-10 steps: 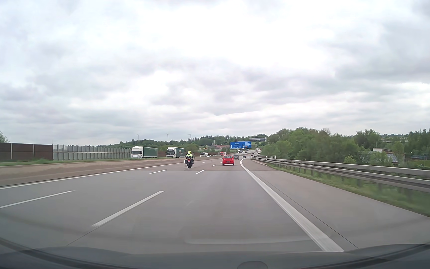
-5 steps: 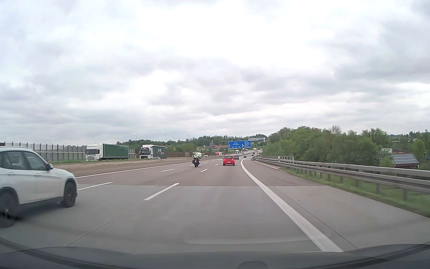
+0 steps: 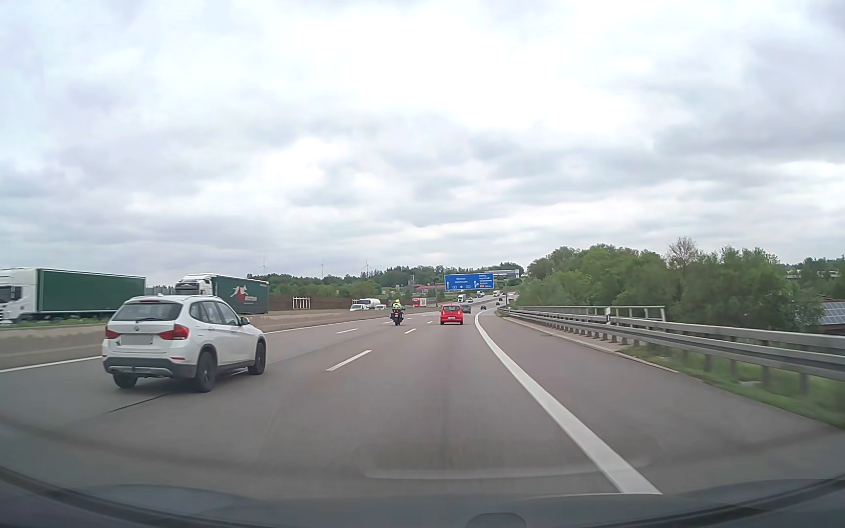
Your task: Follow the waypoints while adhering to traffic rules and regulations
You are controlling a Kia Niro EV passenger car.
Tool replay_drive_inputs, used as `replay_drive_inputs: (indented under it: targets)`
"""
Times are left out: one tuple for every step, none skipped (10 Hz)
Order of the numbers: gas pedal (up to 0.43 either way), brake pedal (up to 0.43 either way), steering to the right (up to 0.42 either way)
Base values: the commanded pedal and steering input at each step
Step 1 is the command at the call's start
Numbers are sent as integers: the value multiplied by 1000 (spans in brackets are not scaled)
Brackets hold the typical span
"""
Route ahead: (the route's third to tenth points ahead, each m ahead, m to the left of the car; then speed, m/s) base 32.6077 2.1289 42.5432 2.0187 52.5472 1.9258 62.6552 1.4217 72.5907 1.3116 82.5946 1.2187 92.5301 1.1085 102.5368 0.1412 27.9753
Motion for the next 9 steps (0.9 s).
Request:
replay_drive_inputs:
  targets:
    - [240, 0, 1]
    - [240, 0, 1]
    - [240, 0, 1]
    - [240, 0, 1]
    - [240, 0, 1]
    - [240, 0, 1]
    - [240, 0, 1]
    - [240, 0, 2]
    - [240, 0, 2]
